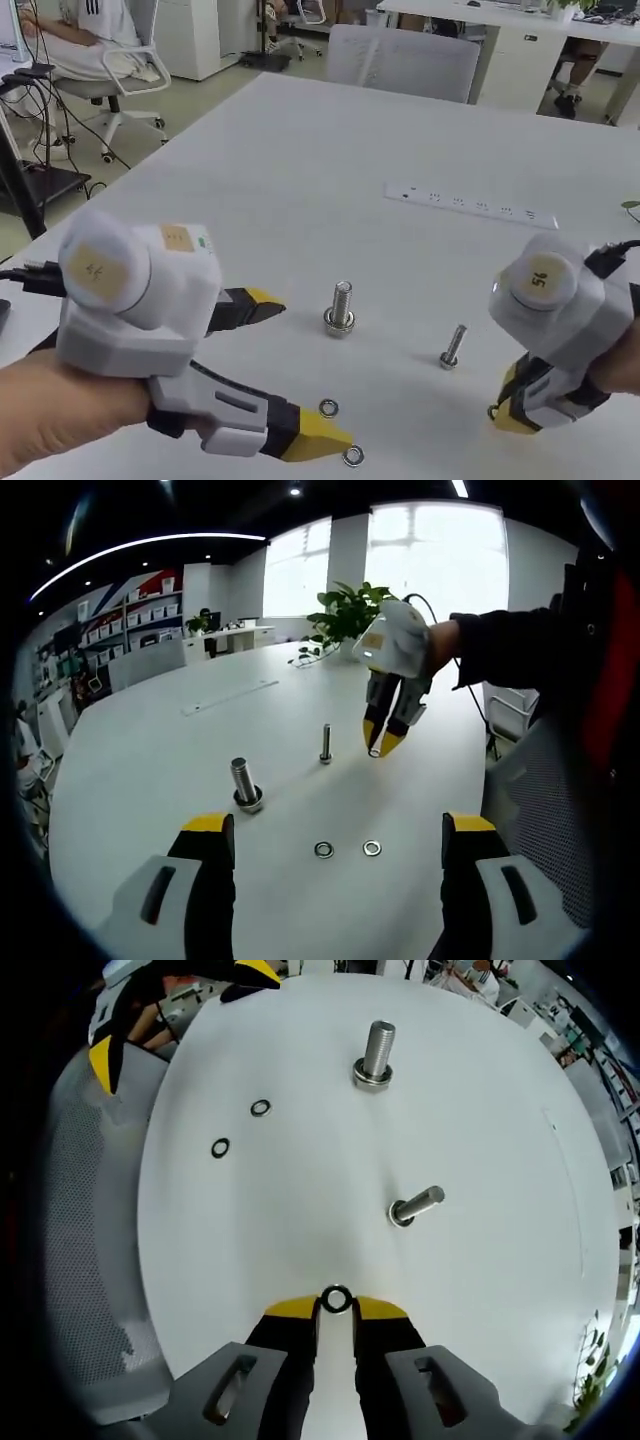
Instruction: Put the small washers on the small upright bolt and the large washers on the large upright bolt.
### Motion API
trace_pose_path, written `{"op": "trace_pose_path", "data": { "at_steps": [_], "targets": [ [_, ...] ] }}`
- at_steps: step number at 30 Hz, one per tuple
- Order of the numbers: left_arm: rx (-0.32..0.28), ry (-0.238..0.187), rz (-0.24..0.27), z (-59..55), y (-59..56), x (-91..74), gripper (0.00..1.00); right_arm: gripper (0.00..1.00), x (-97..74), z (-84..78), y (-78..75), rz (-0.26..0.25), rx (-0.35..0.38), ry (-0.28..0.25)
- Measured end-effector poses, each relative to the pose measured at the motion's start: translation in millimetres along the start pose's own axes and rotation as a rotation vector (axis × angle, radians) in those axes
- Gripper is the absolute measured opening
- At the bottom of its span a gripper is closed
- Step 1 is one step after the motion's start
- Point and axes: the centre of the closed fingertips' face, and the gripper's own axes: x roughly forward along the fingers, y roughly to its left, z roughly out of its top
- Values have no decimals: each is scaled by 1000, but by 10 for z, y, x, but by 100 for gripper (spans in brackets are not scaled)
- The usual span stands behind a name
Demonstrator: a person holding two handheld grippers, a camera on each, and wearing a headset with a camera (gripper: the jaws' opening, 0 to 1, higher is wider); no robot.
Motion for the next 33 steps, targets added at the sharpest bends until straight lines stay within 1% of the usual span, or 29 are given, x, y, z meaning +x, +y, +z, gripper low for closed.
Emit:
{"op": "trace_pose_path", "data": {
  "at_steps": [5,12,16,26,33],
  "targets": [
    [0,1,1,-2,-1,3,85,14,-59,21,-52,-8,0,-5],
    [-2,0,3,-4,-1,-2,85,14,-157,48,-87,-11,-1,-12],
    [-2,-1,3,-5,0,-2,85,14,-251,107,-74,-15,-4,-29],
    [-2,-4,4,5,14,-6,85,14,-447,266,-124,-41,-35,-51],
    [-3,-6,5,10,16,-6,85,14,-556,383,-206,-68,-65,-59]
  ]
}}
